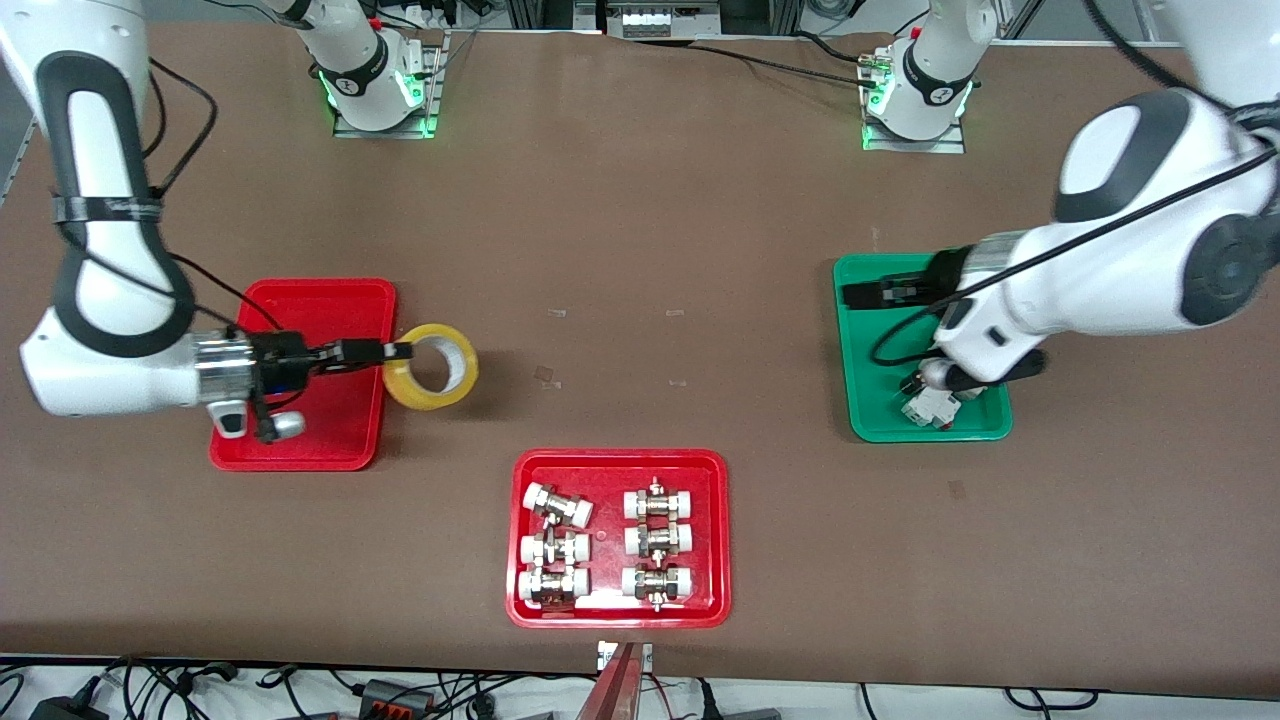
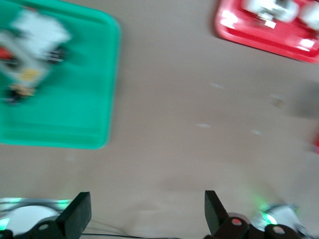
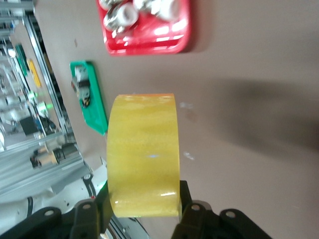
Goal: Left arm passes tape to right arm into tray
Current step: 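Carry the tape with the right gripper while the left gripper releases, withdraws, then lower the tape roll into the empty red tray with the right gripper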
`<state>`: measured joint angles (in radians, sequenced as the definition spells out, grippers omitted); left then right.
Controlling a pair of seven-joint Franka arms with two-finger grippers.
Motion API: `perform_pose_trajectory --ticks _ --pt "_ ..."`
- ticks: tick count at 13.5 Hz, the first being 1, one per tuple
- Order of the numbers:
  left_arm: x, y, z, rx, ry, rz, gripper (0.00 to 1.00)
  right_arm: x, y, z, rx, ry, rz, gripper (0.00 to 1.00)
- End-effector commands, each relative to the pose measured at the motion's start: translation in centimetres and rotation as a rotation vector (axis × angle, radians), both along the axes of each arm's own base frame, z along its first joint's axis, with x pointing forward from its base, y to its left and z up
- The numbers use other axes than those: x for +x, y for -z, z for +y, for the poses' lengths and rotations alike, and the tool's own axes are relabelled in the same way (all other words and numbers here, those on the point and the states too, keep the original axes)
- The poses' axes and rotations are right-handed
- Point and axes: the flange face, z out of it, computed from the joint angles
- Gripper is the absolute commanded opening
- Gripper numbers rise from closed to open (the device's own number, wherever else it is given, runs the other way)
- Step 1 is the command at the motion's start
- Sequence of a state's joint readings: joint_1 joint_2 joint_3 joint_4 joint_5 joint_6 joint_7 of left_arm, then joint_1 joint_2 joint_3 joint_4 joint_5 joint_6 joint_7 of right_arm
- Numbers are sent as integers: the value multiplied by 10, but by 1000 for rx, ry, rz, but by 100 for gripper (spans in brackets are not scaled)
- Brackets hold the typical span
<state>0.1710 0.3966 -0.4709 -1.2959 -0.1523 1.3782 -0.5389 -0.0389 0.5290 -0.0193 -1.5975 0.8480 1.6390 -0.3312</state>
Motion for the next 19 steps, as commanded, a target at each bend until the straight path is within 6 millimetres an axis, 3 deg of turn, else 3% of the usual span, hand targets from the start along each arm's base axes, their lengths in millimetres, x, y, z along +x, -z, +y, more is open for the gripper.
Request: perform_pose_trajectory --ticks 1,3,5,7,10,11,15,16,17,18,19 --pt "-20 -32 20 176 91 -67 100 -3 7 -53 -22 32 4 19" --pt "-17 -36 38 225 192 -112 100 -8 19 -108 -19 69 -18 19" --pt "-12 -36 65 217 184 -115 100 -17 53 -151 9 79 -33 19" --pt "-12 -33 77 219 169 -108 100 -29 87 -178 45 72 -41 19" --pt "-12 -30 95 216 191 -136 100 -38 115 -191 80 48 -60 19" --pt "-8 -28 111 224 203 -144 100 -39 118 -194 77 49 -56 19" --pt "-15 -15 126 236 271 -115 100 -44 122 -205 24 18 -45 22" --pt "-18 -12 130 212 282 -119 100 -43 124 -204 20 20 -46 32" --pt "-24 -10 139 222 266 -151 100 -43 125 -204 15 23 -48 66" --pt "-22 -14 128 230 279 -201 100 -43 127 -204 15 23 -45 100" --pt "-18 -16 125 249 268 -205 100 -43 129 -204 13 24 -43 100"
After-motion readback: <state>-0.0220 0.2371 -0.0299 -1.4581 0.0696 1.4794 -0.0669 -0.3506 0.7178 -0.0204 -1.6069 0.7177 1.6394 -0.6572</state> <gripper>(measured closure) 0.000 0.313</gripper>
